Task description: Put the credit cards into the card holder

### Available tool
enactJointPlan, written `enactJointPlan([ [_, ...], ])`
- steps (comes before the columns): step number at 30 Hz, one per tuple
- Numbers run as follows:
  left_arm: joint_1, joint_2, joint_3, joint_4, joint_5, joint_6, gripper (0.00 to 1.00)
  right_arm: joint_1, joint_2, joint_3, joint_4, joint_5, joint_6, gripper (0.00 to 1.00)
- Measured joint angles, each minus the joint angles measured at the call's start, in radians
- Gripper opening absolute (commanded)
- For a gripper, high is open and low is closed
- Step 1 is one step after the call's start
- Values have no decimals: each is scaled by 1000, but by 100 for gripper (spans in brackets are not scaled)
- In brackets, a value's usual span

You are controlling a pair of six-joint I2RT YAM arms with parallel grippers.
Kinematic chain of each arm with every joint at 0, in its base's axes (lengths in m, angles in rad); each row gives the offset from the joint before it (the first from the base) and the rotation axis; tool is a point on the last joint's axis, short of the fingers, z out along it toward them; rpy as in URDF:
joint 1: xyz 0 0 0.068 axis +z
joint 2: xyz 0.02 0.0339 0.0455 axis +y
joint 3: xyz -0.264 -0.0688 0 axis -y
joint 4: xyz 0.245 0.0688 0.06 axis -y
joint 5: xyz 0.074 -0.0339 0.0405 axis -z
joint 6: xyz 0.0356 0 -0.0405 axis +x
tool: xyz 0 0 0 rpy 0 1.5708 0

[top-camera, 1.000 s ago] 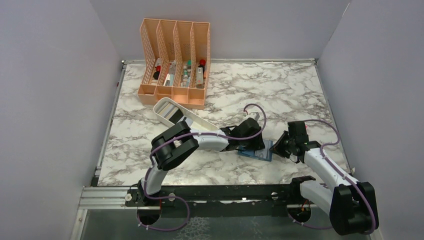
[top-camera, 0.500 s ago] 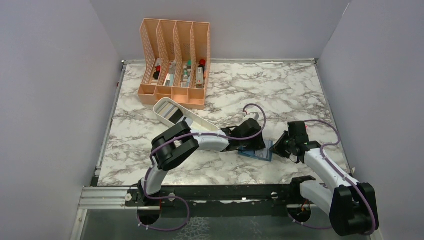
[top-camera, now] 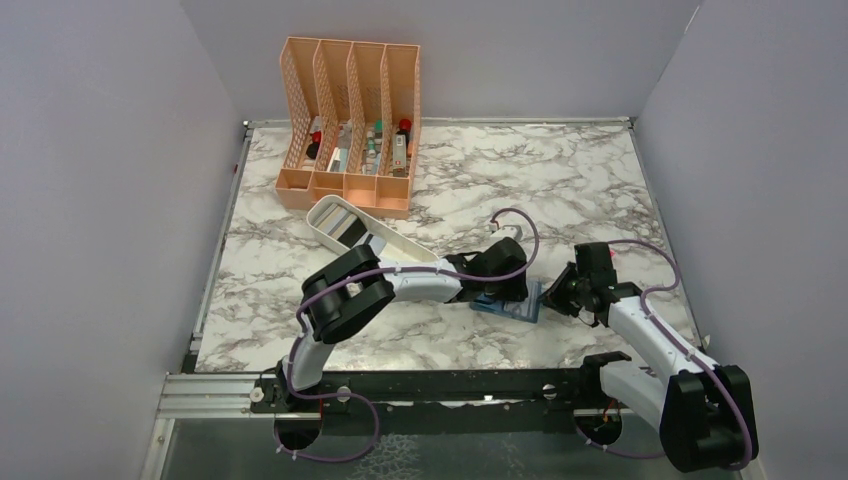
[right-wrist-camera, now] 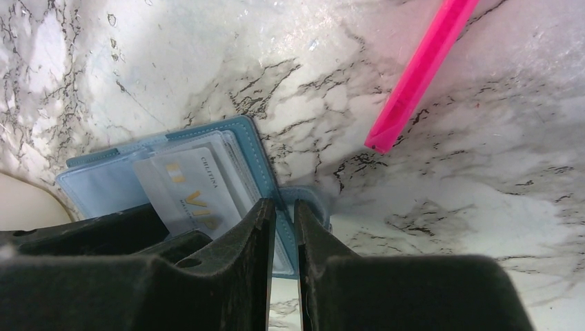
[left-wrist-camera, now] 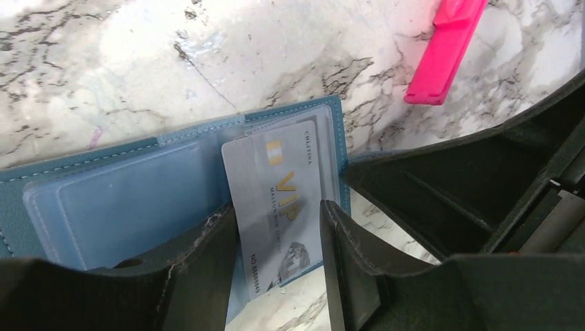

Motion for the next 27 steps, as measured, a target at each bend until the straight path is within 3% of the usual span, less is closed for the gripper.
enactJointPlan([
  [27, -1, -3, 119, -212, -90, 135, 54, 0, 17, 0, 12, -8, 0, 22],
])
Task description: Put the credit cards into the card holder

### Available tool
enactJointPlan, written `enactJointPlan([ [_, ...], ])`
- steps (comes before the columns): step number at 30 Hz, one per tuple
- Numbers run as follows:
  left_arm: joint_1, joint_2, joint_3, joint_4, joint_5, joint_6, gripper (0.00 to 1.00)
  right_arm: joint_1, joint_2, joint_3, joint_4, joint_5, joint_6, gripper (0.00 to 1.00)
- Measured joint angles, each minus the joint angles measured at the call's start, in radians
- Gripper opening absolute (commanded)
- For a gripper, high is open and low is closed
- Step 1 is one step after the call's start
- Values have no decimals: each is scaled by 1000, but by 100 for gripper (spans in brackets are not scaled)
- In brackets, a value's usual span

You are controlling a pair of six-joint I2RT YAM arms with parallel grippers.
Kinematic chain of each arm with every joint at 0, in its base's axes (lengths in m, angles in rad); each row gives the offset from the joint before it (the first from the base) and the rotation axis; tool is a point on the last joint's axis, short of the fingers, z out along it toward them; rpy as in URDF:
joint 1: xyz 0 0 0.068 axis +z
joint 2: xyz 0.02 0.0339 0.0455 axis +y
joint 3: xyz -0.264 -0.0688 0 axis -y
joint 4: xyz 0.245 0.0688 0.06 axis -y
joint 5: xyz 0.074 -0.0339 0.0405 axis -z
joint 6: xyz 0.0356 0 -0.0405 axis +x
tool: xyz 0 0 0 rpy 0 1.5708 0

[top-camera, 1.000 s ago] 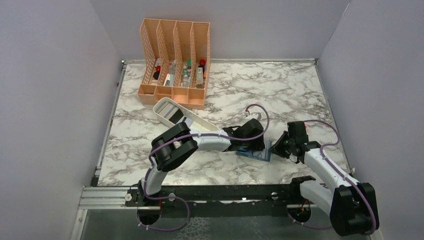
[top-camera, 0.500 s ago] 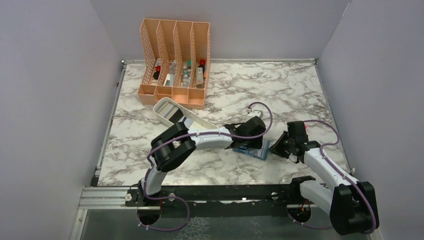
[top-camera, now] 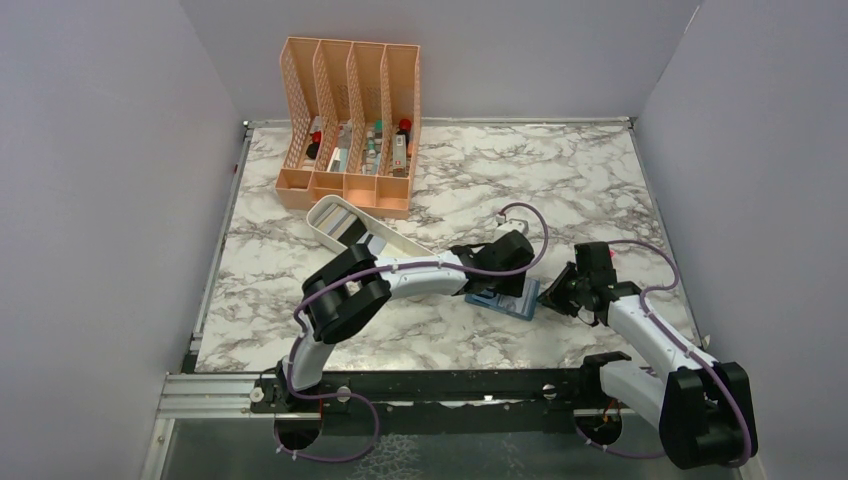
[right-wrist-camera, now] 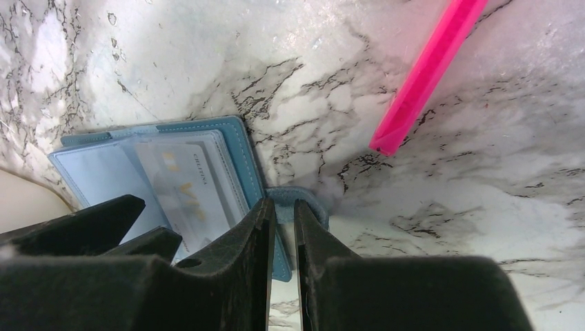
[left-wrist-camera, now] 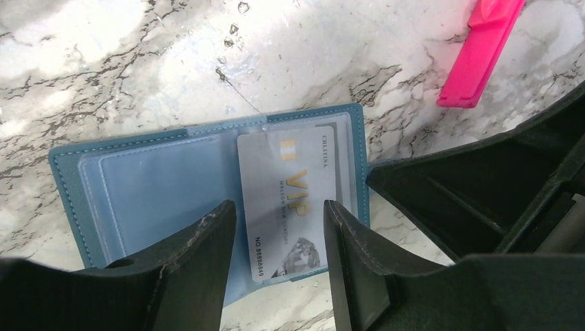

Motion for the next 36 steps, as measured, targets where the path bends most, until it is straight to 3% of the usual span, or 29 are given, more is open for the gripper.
enactJointPlan([
  [23, 0, 24, 0, 27, 55, -17, 54, 0, 3, 0, 3, -2, 0, 22],
  [36, 14, 21, -63, 146, 114, -40, 55, 0, 3, 0, 3, -3, 0, 22],
])
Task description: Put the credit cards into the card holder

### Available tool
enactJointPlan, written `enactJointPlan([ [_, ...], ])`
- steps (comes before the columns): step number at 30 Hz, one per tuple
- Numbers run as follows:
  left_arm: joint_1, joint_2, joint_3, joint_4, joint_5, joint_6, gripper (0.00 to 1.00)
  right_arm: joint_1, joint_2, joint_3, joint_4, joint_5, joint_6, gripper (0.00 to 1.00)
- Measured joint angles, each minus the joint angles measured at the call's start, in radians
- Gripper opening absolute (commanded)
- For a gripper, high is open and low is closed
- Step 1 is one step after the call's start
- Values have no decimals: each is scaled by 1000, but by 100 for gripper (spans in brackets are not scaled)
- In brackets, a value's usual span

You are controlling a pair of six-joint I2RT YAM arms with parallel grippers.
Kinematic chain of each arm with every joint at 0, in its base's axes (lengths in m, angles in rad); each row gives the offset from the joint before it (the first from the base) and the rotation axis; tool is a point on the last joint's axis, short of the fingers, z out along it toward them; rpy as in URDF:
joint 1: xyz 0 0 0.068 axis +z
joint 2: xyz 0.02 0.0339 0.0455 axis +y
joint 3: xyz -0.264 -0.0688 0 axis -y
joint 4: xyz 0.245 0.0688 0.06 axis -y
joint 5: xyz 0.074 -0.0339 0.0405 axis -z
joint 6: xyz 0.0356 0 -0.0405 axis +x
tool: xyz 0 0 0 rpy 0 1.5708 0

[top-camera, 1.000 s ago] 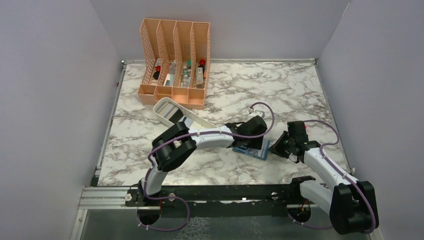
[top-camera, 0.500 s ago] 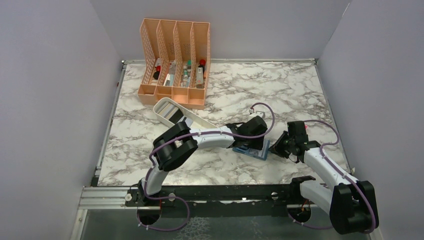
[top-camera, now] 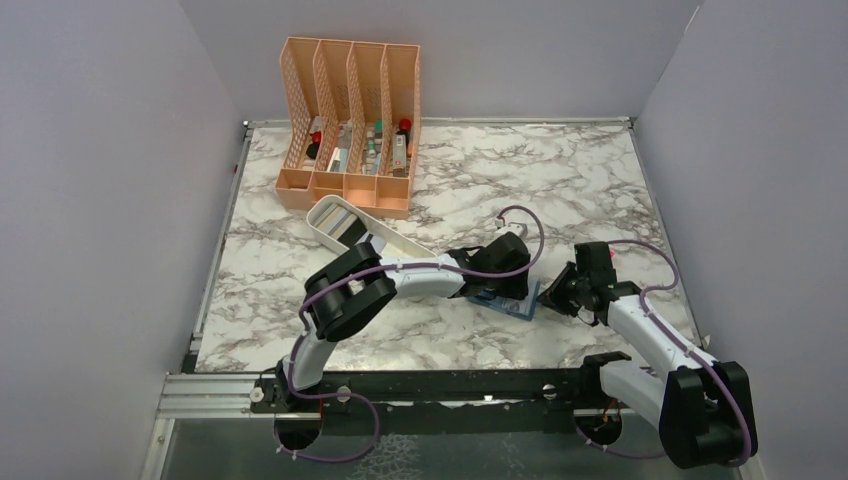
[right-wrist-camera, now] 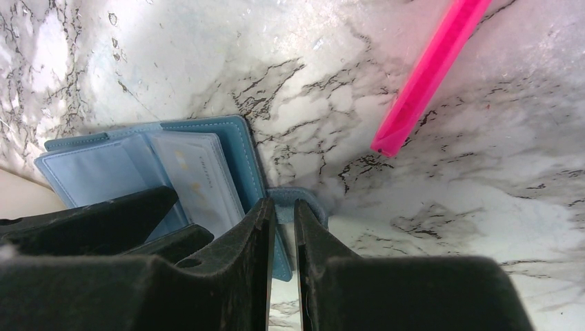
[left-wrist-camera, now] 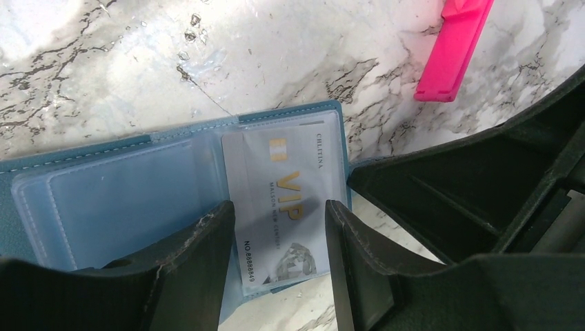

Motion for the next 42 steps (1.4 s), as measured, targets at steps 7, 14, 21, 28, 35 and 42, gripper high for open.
enactJointPlan([
  [7, 0, -9, 0, -11, -6, 6, 56, 0, 5, 2, 1, -1, 0, 22],
  [14, 0, -15, 2, -40, -24, 21, 57, 0, 7, 3, 1, -3, 0, 22],
  [21, -1, -15, 7, -48, -36, 36, 57, 0, 9, 5, 2, -4, 0, 22],
  [28, -3, -15, 14, -49, -25, 33, 58, 0, 21, 4, 22, -10, 0, 22],
  [35, -11, -15, 14, -31, 6, 12, 58, 0, 35, 4, 42, -18, 0, 22],
  [42, -8, -15, -7, 13, 30, -15, 58, 0, 35, 4, 44, -19, -1, 22],
])
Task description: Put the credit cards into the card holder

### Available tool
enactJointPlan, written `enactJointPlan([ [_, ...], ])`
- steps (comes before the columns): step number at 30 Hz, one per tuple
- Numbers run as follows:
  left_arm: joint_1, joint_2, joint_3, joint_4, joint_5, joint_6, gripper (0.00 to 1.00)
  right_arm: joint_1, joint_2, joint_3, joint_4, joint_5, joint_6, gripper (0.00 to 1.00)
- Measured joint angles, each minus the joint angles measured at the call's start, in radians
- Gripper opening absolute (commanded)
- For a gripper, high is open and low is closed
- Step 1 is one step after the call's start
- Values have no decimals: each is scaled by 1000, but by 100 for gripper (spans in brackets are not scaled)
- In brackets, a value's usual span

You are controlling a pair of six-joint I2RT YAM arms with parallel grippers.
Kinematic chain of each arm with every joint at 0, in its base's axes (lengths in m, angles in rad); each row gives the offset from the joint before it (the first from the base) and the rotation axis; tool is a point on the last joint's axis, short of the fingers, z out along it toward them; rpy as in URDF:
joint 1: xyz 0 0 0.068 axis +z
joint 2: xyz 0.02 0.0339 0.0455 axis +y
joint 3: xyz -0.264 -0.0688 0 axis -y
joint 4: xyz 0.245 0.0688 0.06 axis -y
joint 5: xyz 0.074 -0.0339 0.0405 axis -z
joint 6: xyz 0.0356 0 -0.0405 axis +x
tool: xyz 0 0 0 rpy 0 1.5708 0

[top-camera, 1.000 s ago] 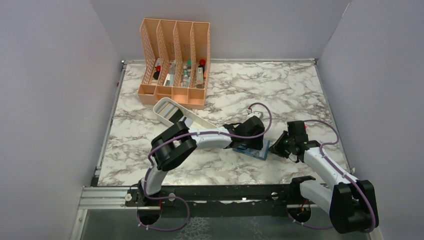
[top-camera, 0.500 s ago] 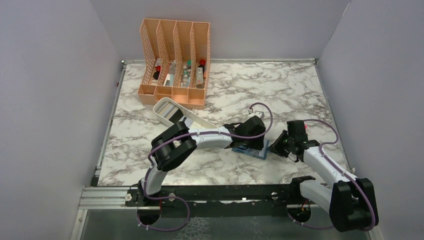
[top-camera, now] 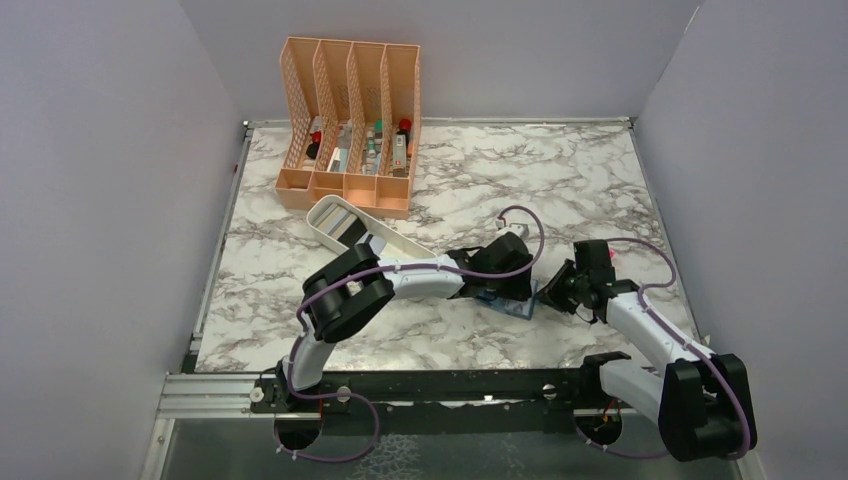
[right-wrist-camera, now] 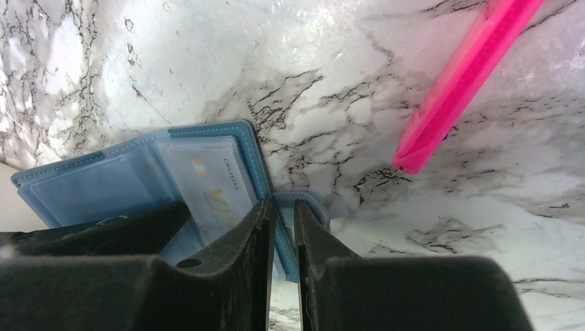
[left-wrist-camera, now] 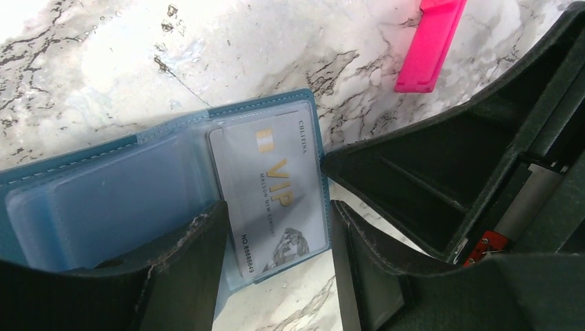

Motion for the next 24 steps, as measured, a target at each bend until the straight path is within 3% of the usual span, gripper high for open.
enactJointPlan([
  [14, -1, -20, 27, -16, 32, 20, 58, 0, -89, 71, -97, 67, -37, 27],
  [24, 53, -192, 28, -183, -41, 174, 59, 0, -171, 155, -131, -20, -152, 36],
])
